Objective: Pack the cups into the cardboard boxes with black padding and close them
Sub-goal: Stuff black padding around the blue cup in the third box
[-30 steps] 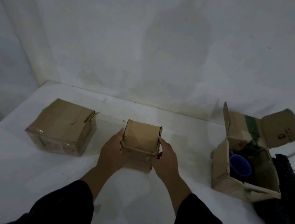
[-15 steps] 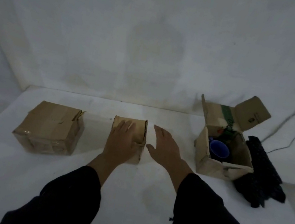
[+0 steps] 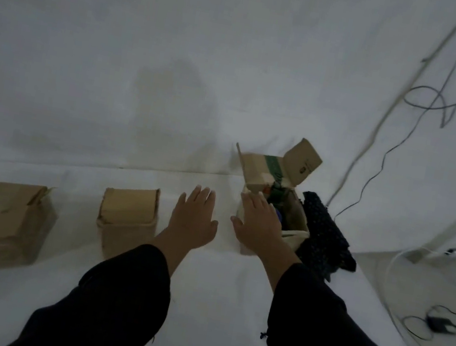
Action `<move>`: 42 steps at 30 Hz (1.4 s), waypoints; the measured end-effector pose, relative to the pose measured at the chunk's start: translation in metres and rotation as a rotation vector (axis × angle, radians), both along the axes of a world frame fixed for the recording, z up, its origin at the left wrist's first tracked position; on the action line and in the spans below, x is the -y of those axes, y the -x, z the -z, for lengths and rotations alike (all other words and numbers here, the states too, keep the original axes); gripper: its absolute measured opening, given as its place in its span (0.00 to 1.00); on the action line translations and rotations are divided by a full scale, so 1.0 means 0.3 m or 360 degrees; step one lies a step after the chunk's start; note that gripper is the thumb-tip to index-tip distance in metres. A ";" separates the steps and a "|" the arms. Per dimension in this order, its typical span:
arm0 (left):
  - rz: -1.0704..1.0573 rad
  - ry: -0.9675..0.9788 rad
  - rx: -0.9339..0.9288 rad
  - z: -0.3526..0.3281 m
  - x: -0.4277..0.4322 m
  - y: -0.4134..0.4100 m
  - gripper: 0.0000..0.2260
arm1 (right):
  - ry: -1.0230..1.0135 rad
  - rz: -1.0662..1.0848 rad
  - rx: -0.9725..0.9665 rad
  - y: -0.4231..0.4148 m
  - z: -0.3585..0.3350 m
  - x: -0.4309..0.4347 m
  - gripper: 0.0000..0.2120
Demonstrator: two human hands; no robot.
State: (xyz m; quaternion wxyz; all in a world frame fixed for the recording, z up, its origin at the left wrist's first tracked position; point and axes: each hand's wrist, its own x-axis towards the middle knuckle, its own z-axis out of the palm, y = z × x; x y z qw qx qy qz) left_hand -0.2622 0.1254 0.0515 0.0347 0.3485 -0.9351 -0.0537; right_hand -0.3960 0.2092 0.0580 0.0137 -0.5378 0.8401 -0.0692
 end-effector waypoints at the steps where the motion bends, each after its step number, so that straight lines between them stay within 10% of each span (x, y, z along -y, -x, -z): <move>1: 0.0027 -0.0005 -0.0006 -0.007 -0.020 0.040 0.30 | 0.0008 0.0023 0.0005 0.037 -0.003 -0.022 0.30; 21: 0.0163 -0.0158 -0.0138 0.070 -0.378 0.948 0.31 | -0.0053 0.0024 0.0082 0.905 0.113 -0.369 0.29; 35: -0.0340 -0.0660 -0.0102 0.268 -0.496 1.151 0.32 | -0.0198 0.0099 0.0358 1.106 0.336 -0.347 0.38; 42: -0.0496 -0.0910 -0.0226 0.327 -0.492 1.160 0.29 | -0.0105 0.0213 0.0338 1.091 0.400 -0.324 0.25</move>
